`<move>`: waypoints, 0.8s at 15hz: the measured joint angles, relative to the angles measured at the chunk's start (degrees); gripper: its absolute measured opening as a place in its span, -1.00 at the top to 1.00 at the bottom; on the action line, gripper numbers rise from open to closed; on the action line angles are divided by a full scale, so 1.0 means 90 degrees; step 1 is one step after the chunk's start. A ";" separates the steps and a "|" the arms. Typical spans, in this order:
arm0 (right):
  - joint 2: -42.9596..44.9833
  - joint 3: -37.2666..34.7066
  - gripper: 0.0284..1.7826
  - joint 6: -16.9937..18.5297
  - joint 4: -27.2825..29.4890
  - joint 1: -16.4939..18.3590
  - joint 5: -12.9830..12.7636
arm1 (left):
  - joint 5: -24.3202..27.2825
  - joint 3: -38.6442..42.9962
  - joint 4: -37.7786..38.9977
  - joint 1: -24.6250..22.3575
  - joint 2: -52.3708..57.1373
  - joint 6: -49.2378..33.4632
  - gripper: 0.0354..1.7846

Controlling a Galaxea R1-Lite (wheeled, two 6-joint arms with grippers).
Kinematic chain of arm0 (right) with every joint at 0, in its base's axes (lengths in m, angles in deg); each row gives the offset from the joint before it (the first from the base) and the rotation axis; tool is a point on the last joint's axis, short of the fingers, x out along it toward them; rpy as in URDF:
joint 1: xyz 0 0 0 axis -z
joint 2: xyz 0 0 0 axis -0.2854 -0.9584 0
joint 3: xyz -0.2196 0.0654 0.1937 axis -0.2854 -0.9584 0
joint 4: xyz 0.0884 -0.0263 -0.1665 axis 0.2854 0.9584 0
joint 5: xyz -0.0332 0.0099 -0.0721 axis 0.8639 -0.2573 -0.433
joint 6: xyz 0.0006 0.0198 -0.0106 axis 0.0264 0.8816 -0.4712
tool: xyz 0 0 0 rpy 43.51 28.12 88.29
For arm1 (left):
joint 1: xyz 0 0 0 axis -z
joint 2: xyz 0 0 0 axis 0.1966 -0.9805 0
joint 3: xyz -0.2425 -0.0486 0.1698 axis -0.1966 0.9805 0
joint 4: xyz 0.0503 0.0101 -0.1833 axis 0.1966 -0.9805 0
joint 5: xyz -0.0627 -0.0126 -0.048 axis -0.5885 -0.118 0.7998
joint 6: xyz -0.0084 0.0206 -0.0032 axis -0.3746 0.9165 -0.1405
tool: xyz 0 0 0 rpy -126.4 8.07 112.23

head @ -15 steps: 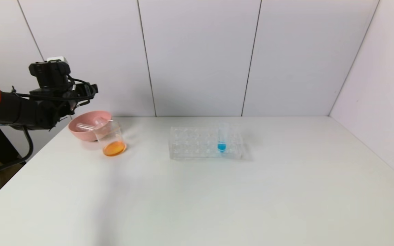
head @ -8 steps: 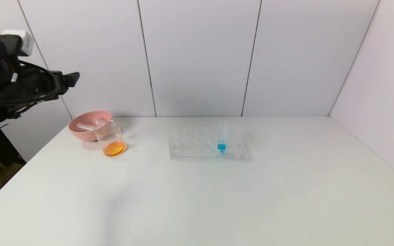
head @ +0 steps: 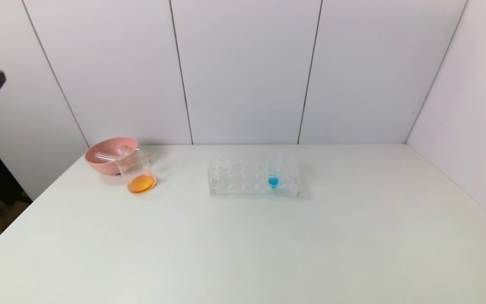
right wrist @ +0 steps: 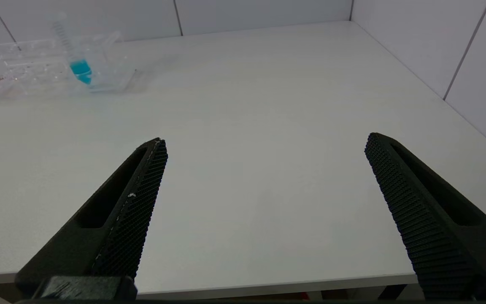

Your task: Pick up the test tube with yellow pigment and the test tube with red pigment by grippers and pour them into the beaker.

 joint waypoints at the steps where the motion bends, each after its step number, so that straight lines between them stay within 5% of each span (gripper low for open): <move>1: 0.0000 0.0000 -0.92 0.0000 0.0000 0.0000 -0.0005 | -0.0014 0.0194 -0.0202 -0.0003 0.0563 0.0038 -0.99; 12: 0.0000 0.0000 -0.92 -0.0003 -0.0003 0.0000 -0.0005 | 0.1085 0.1250 -0.3722 0.0643 0.5673 -0.0122 -0.99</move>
